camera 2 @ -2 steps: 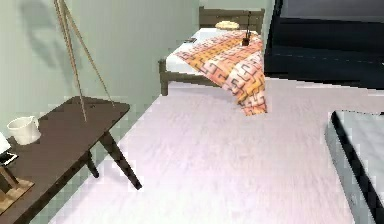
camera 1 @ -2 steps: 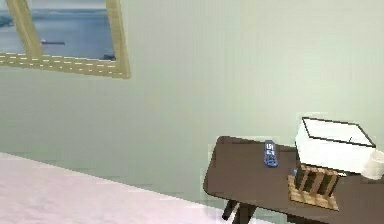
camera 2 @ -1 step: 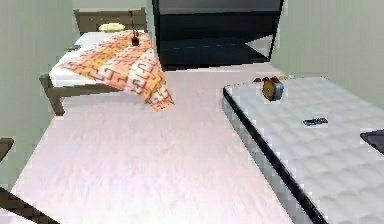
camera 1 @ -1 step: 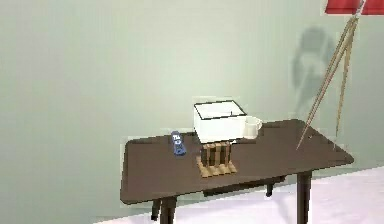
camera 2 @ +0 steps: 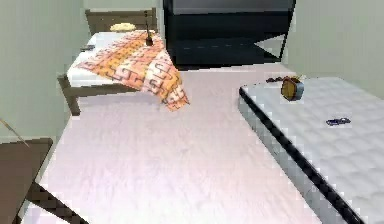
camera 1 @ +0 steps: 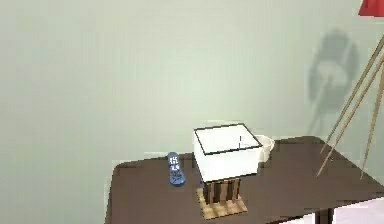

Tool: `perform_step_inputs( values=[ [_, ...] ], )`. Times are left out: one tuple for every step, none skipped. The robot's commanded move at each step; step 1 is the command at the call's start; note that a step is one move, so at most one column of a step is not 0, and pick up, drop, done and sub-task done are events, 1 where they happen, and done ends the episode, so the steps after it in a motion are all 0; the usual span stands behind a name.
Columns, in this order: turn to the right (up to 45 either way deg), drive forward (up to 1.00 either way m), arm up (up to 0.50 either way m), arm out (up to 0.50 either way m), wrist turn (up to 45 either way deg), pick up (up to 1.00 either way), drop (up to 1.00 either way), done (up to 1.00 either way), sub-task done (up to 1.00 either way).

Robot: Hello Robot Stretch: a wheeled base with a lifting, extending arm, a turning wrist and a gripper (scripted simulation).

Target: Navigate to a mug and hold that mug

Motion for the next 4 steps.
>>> perform_step_inputs(
  values=[
    [45.0, 0.0, 0.0, 0.0, 0.0, 0.0, 0.0, 0.0, 0.0],
    [45.0, 0.0, 0.0, 0.0, 0.0, 0.0, 0.0, 0.0, 0.0],
    [0.0, 0.15, 0.0, 0.0, 0.0, 0.0, 0.0, 0.0, 0.0],
    [-45.0, 0.0, 0.0, 0.0, 0.0, 0.0, 0.0, 0.0, 0.0]
  ],
)
